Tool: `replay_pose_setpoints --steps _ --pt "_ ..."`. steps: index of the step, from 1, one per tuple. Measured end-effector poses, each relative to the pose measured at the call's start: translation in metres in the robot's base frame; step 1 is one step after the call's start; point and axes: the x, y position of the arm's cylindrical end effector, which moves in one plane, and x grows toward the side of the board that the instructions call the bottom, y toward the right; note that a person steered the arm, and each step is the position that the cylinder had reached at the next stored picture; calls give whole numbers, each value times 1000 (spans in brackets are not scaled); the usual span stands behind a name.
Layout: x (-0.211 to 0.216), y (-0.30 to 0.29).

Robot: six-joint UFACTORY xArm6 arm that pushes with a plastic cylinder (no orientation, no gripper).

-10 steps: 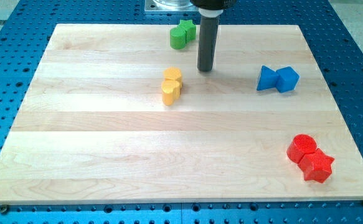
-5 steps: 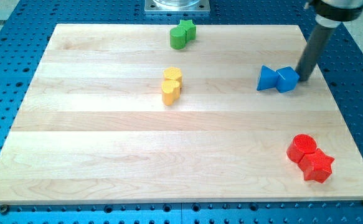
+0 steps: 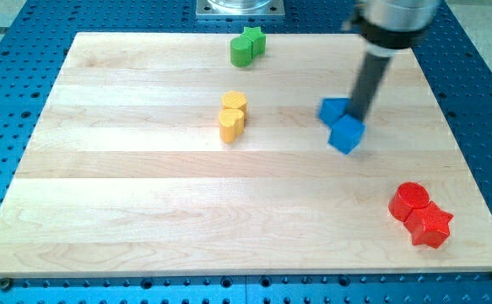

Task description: Slide both the blue blocks to the center of the board

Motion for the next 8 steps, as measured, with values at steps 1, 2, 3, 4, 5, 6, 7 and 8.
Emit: replay_pose_setpoints --steps 1,2,3,4,5,6,7,8 --pt "0 -40" --pt "-20 -2" --pt "-32 -21" --pt "-34 -33" --pt "-34 -50" --pt "-34 -62" --pt "-34 -63" --pt "-28 -75"
